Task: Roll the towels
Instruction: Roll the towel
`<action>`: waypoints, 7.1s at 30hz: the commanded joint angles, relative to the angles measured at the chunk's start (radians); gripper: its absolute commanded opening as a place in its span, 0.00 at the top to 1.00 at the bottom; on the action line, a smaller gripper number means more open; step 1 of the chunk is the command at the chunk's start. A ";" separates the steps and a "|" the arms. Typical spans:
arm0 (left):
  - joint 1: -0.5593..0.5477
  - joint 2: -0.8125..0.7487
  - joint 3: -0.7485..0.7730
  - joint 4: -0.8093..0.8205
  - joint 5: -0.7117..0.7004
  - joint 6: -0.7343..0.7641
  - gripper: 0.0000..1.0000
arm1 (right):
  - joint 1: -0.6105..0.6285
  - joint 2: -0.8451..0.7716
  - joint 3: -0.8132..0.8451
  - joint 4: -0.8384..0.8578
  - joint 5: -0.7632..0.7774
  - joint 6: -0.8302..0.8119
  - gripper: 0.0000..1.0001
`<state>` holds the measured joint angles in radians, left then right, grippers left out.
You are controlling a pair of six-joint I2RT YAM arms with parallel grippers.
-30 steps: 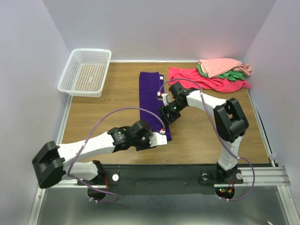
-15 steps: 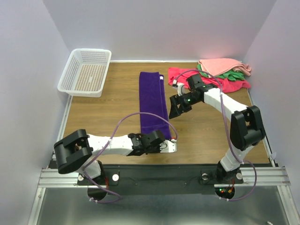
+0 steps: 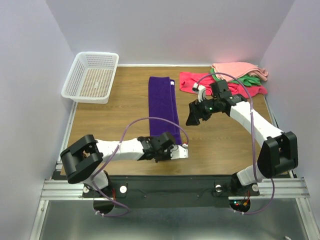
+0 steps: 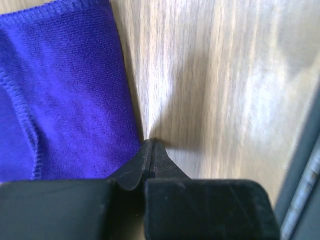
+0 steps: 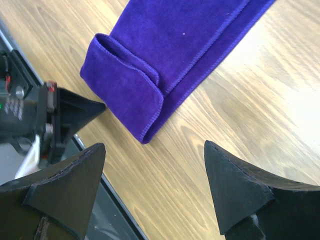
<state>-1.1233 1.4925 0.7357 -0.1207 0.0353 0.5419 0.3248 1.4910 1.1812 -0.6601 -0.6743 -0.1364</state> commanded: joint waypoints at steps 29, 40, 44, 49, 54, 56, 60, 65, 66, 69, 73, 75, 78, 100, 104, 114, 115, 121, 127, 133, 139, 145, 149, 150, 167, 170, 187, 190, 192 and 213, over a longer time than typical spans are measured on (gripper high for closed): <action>0.059 -0.042 -0.010 0.036 -0.017 0.032 0.40 | -0.023 -0.080 -0.022 0.043 0.065 -0.051 0.07; 0.063 0.040 -0.027 0.092 0.018 0.059 0.55 | -0.026 -0.090 -0.037 0.043 0.047 -0.054 0.07; 0.083 0.075 -0.024 0.072 0.080 0.087 0.82 | -0.026 -0.110 -0.048 0.042 0.030 -0.072 0.11; 0.129 0.068 0.022 -0.016 0.195 0.137 1.00 | -0.029 -0.159 -0.078 0.045 0.050 -0.104 0.12; 0.215 0.087 0.166 -0.281 0.391 0.225 1.00 | -0.032 -0.213 -0.110 0.059 0.048 -0.146 0.12; 0.240 0.123 0.260 -0.368 0.448 0.262 1.00 | -0.032 -0.221 -0.118 0.060 0.047 -0.153 0.12; 0.324 0.266 0.415 -0.624 0.607 0.375 1.00 | -0.032 -0.242 -0.132 0.063 0.022 -0.187 0.12; 0.410 0.394 0.599 -0.824 0.725 0.451 1.00 | -0.032 -0.282 -0.152 0.065 0.013 -0.232 0.13; 0.424 0.428 0.620 -0.845 0.745 0.458 1.00 | -0.032 -0.291 -0.155 0.065 0.010 -0.242 0.14; 0.467 0.513 0.697 -0.916 0.767 0.498 1.00 | -0.032 -0.323 -0.169 0.066 -0.022 -0.282 0.19; 0.510 0.612 0.745 -0.947 0.785 0.523 1.00 | -0.010 -0.345 -0.176 0.066 -0.034 -0.322 0.27; 0.526 0.673 0.774 -0.981 0.799 0.547 1.00 | 0.040 -0.350 -0.181 0.066 0.004 -0.341 0.27; 0.548 0.730 0.800 -0.996 0.815 0.549 1.00 | 0.132 -0.344 -0.193 0.068 0.073 -0.367 0.27; 0.602 0.838 0.820 -0.996 0.782 0.520 1.00 | 0.666 0.029 -0.190 0.379 0.703 -0.247 0.20; 0.602 0.844 0.811 -0.996 0.778 0.524 1.00 | 0.683 0.041 -0.218 0.438 0.697 -0.253 0.20; 0.603 0.854 0.820 -0.996 0.781 0.526 1.00 | 0.715 0.089 -0.272 0.502 0.679 -0.266 0.21; 0.603 0.854 0.818 -0.996 0.779 0.526 1.00 | 0.715 0.097 -0.275 0.510 0.680 -0.267 0.22; 0.605 0.850 0.801 -0.994 0.779 0.543 1.00 | 0.715 0.135 -0.316 0.576 0.705 -0.282 0.27; 0.605 0.833 0.783 -0.993 0.775 0.556 0.97 | 0.714 0.144 -0.334 0.603 0.713 -0.278 0.30; 0.605 0.801 0.780 -0.984 0.765 0.558 0.91 | 0.714 0.158 -0.339 0.602 0.699 -0.267 0.76; 0.645 0.683 0.794 -0.932 0.779 0.471 0.77 | 0.694 0.117 -0.367 0.593 0.575 -0.161 0.99; 0.735 0.545 0.893 -0.948 0.784 0.414 0.57 | 0.606 0.115 -0.354 0.562 0.393 -0.083 0.99; 0.802 0.462 0.944 -0.947 0.793 0.356 0.56 | 0.539 0.118 -0.331 0.534 0.254 -0.060 1.00; 0.825 0.424 0.958 -0.924 0.799 0.336 0.56 | 0.516 0.124 -0.319 0.527 0.230 -0.055 0.99; 0.729 -0.391 0.208 -0.308 0.427 0.286 0.46 | 0.296 0.426 -0.045 0.303 -0.298 0.072 0.99; 0.587 -0.492 0.107 -0.235 0.302 0.325 0.46 | 0.284 0.478 -0.012 0.260 -0.337 0.089 0.99; 0.072 -0.264 -0.139 0.165 -0.075 0.389 0.45 | 0.249 0.646 0.112 0.111 -0.395 0.146 0.94; 0.072 -0.238 -0.162 0.226 -0.107 0.395 0.45 | 0.247 0.650 0.109 0.090 -0.395 0.117 0.94; 0.072 -0.221 -0.170 0.239 -0.107 0.395 0.45 | 0.249 0.655 0.110 0.070 -0.406 0.109 0.94; 0.183 -0.043 -0.105 0.129 -0.008 0.380 0.80 | 0.243 0.618 0.135 0.039 -0.386 0.078 0.68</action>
<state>-1.0168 1.4261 0.5808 0.0788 -0.0139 0.9482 0.5701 2.1452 1.2949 -0.5903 -1.0927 -0.0273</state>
